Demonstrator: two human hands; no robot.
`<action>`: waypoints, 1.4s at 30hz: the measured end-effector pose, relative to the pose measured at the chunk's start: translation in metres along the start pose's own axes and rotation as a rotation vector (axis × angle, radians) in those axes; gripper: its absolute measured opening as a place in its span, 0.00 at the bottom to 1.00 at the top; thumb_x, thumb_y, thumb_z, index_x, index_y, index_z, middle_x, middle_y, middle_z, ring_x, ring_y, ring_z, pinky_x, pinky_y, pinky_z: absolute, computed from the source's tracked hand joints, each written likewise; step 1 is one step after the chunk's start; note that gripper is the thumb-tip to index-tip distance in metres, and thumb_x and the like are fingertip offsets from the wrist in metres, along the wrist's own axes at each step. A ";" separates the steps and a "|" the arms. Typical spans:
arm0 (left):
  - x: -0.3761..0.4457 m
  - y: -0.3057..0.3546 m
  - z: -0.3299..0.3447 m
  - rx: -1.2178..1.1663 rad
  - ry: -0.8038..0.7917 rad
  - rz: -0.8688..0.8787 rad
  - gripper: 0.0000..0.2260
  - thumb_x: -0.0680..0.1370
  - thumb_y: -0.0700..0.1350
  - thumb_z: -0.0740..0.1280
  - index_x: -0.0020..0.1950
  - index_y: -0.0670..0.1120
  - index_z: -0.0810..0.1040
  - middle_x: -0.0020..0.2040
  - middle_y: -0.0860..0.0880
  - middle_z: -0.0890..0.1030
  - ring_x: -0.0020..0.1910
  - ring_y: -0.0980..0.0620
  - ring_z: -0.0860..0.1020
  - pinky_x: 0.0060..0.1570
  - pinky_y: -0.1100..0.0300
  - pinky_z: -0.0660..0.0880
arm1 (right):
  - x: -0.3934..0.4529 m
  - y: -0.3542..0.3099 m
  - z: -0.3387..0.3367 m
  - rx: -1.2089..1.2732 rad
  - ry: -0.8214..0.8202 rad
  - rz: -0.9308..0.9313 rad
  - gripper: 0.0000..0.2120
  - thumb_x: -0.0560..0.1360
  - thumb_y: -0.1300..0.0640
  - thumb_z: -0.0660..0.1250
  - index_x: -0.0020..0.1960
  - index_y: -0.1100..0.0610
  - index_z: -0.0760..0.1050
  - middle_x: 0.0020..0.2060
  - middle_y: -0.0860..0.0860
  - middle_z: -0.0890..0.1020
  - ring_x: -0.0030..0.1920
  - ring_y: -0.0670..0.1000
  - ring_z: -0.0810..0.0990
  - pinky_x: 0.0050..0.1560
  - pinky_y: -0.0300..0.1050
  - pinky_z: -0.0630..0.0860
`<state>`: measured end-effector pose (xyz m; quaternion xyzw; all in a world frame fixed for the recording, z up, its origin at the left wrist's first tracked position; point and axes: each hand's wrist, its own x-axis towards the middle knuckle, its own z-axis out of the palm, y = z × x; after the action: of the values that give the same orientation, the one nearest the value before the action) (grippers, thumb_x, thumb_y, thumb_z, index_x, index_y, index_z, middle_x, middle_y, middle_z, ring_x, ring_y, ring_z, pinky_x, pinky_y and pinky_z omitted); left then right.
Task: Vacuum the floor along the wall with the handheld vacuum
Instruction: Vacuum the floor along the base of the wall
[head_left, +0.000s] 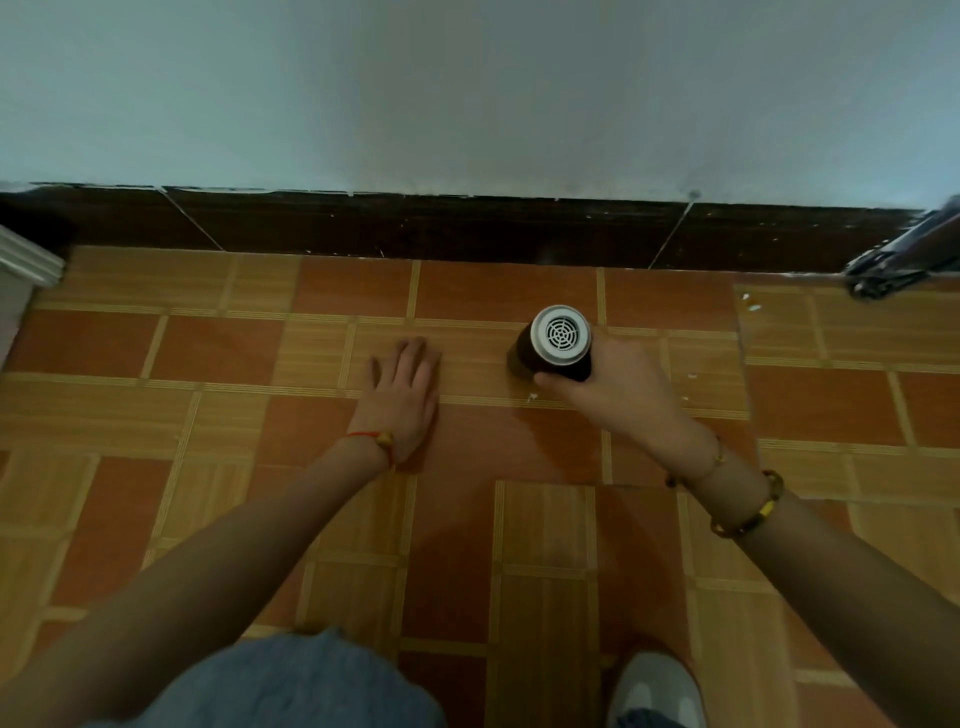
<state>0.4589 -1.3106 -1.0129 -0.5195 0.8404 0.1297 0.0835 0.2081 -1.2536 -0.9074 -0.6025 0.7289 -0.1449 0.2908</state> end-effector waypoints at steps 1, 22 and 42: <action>0.000 0.000 -0.002 0.022 -0.024 -0.007 0.25 0.85 0.52 0.50 0.81 0.48 0.51 0.82 0.45 0.50 0.81 0.44 0.47 0.77 0.39 0.49 | -0.001 0.004 -0.001 0.013 0.042 0.017 0.29 0.73 0.44 0.71 0.69 0.54 0.69 0.58 0.52 0.81 0.58 0.52 0.78 0.48 0.40 0.71; 0.007 0.041 0.001 -0.191 0.108 -0.228 0.22 0.81 0.44 0.58 0.74 0.40 0.64 0.77 0.40 0.61 0.79 0.39 0.53 0.77 0.39 0.50 | -0.014 0.028 -0.009 0.088 -0.065 0.038 0.26 0.71 0.42 0.71 0.65 0.52 0.73 0.55 0.49 0.81 0.57 0.51 0.79 0.50 0.44 0.75; 0.004 0.056 0.040 -0.263 0.426 -0.300 0.25 0.80 0.52 0.54 0.74 0.40 0.66 0.77 0.41 0.64 0.79 0.42 0.56 0.76 0.38 0.50 | -0.049 0.023 0.008 0.082 -0.013 0.098 0.27 0.72 0.39 0.69 0.67 0.47 0.70 0.54 0.45 0.82 0.54 0.48 0.79 0.47 0.42 0.75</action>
<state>0.4070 -1.2782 -1.0451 -0.6600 0.7286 0.1117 -0.1449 0.1998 -1.1997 -0.9145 -0.5546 0.7491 -0.1563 0.3269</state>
